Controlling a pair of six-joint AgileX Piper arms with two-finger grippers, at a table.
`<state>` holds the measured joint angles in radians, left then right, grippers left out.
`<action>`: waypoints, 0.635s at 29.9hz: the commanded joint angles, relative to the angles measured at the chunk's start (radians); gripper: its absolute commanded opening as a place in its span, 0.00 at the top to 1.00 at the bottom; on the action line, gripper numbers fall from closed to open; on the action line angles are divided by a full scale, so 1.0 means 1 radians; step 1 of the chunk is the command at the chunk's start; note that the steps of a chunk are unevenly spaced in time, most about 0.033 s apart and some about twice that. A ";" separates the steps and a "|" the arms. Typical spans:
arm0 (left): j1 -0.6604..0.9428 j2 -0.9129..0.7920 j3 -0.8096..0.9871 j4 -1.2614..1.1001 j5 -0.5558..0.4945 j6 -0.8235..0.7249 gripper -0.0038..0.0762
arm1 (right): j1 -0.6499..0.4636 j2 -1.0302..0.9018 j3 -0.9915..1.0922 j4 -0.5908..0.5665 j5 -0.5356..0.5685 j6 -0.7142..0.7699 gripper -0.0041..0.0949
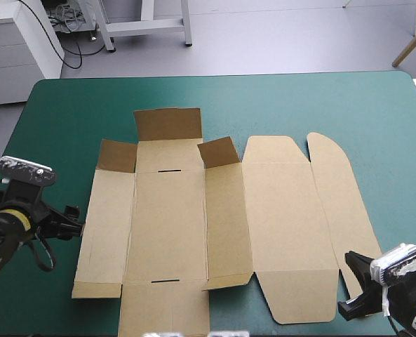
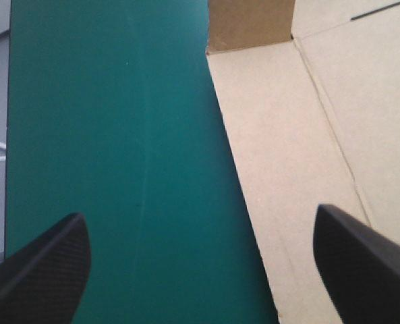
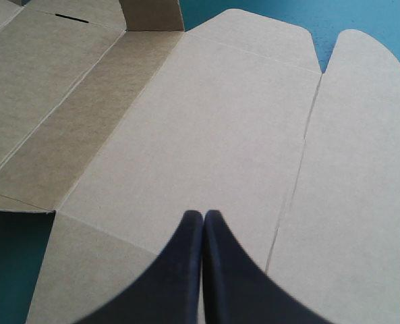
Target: Fold the box
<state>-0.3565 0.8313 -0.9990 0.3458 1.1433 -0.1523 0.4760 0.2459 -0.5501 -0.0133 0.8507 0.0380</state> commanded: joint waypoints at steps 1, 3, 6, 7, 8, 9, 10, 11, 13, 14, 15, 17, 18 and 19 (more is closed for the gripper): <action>-0.002 0.077 -0.062 0.031 -0.016 -0.002 0.19 | -0.006 0.010 -0.021 0.006 -0.082 -0.015 0.98; -0.001 0.111 -0.066 0.029 -0.020 -0.002 0.19 | -0.006 0.010 -0.019 0.006 -0.080 -0.015 0.98; 0.034 0.161 -0.066 0.021 -0.022 -0.002 0.20 | -0.006 0.010 -0.019 0.013 -0.080 -0.038 0.98; 0.068 0.174 -0.066 0.009 -0.029 0.004 0.20 | -0.006 0.010 -0.019 0.022 -0.080 -0.045 0.98; 0.102 0.182 -0.066 -0.015 -0.039 0.023 0.20 | -0.006 0.010 -0.019 0.022 -0.080 -0.048 0.98; 0.156 0.192 -0.066 -0.054 -0.053 0.057 0.20 | -0.006 0.010 -0.019 0.022 -0.080 -0.048 0.98; 0.220 0.200 -0.066 -0.101 -0.066 0.100 0.20 | -0.006 0.010 -0.019 0.022 -0.080 -0.048 0.98; 0.278 0.208 -0.066 -0.149 -0.071 0.140 0.20 | -0.006 0.010 -0.019 0.022 -0.080 -0.048 0.98; 0.441 0.231 -0.066 -0.310 -0.065 0.272 0.20 | -0.006 0.010 -0.019 0.022 -0.080 -0.048 0.98; 0.528 0.242 -0.064 -0.384 -0.051 0.333 0.20 | -0.006 0.010 -0.019 0.022 -0.080 -0.048 0.98; 0.614 0.257 -0.059 -0.482 -0.032 0.409 0.20 | -0.006 0.010 -0.019 0.022 -0.080 -0.048 0.98; 0.762 0.290 -0.050 -0.665 0.014 0.504 0.20 | -0.006 0.010 -0.019 0.022 -0.080 -0.048 0.98; 0.808 0.305 -0.040 -0.731 0.020 0.527 0.20 | -0.006 0.010 -0.019 0.022 -0.080 -0.048 0.98; 0.856 0.319 -0.027 -0.797 0.032 0.562 0.20 | -0.006 0.010 -0.019 0.022 -0.080 -0.048 0.98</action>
<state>0.3653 1.1312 -1.0215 -0.2257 1.1637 0.2990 0.4760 0.2456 -0.5453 0.0081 0.8444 0.0000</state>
